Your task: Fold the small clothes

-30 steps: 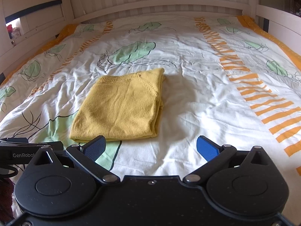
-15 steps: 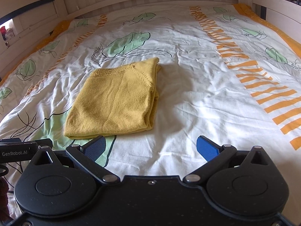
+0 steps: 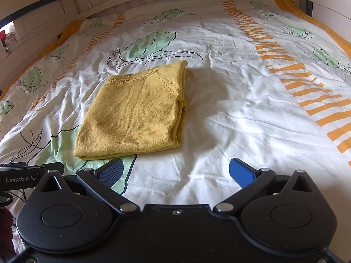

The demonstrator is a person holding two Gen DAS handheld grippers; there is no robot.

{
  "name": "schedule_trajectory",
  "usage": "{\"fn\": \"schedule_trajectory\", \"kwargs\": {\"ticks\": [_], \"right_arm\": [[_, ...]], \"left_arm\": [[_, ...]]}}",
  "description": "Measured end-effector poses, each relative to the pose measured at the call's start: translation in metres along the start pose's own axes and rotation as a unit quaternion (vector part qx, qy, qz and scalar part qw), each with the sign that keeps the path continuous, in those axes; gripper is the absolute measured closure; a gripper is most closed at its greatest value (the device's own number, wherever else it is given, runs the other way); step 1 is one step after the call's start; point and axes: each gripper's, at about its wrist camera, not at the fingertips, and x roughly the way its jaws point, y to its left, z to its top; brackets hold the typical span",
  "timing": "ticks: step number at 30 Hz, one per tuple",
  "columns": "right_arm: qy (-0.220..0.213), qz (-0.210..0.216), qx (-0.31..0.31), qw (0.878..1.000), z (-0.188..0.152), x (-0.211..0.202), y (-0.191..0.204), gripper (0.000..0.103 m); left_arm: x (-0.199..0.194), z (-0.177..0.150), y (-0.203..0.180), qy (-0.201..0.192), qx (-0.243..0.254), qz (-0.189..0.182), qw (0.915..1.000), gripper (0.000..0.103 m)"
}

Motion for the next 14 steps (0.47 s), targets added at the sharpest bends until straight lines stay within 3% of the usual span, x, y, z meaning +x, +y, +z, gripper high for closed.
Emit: {"fn": "schedule_trajectory", "kwargs": {"ticks": [14], "right_arm": [[0.007, 0.008, 0.006, 1.0, 0.0016, 0.0072, 0.0013, 0.001]], "left_arm": [[0.0052, 0.0016, -0.0004, 0.003, 0.001, -0.001, 1.0, 0.001]]}}
